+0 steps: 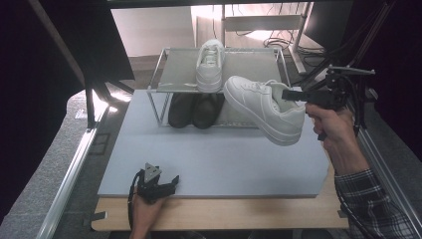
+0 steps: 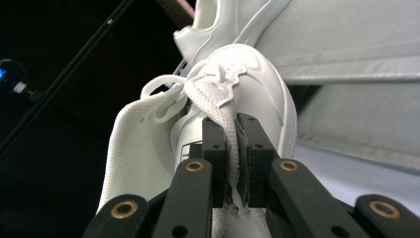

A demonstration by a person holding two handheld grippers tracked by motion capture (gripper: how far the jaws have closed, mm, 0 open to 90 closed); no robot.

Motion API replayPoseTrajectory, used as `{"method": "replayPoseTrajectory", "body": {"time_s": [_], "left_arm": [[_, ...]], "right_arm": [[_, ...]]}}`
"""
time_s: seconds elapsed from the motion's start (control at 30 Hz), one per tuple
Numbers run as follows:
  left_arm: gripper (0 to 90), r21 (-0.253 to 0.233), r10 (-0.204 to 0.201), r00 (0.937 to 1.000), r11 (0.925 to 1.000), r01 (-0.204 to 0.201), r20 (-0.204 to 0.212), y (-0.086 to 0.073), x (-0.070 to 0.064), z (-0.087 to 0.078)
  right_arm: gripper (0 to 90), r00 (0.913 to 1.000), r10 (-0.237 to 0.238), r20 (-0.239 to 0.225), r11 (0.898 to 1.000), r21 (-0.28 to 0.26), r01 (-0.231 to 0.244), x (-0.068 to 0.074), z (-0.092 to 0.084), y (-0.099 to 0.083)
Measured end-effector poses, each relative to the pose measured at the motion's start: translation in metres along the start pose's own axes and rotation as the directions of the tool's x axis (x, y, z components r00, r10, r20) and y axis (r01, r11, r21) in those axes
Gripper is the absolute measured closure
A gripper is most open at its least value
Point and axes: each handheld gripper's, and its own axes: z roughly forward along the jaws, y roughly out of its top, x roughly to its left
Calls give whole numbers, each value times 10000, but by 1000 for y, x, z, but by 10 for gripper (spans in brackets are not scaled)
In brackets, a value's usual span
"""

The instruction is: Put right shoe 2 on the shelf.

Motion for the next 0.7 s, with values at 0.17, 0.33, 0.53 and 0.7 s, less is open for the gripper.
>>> {"method": "replayPoseTrajectory", "body": {"time_s": [0.17, 0.33, 0.53, 0.7], "left_arm": [[143, -2, -2, 10000, 10000, 2, -1, 0, 0, 0], [143, -8, -6, 10000, 10000, 6, 1, 0, 0, 0], [143, -5, -4, 10000, 10000, 4, 1, 0, 0, 0], [143, -5, -1, 10000, 10000, 1, -1, 0, 0, 0]], "right_arm": [[839, 9993, 130, 359, 9996, -255, -121, -6, 5, 10], [838, 9970, 200, 751, 9985, -518, -161, -10, 13, 20], [837, 9932, 358, 1109, 9958, -878, -261, -14, 25, 29], [836, 9888, 519, 1402, 9942, -1009, -379, -20, 38, 34]]}}
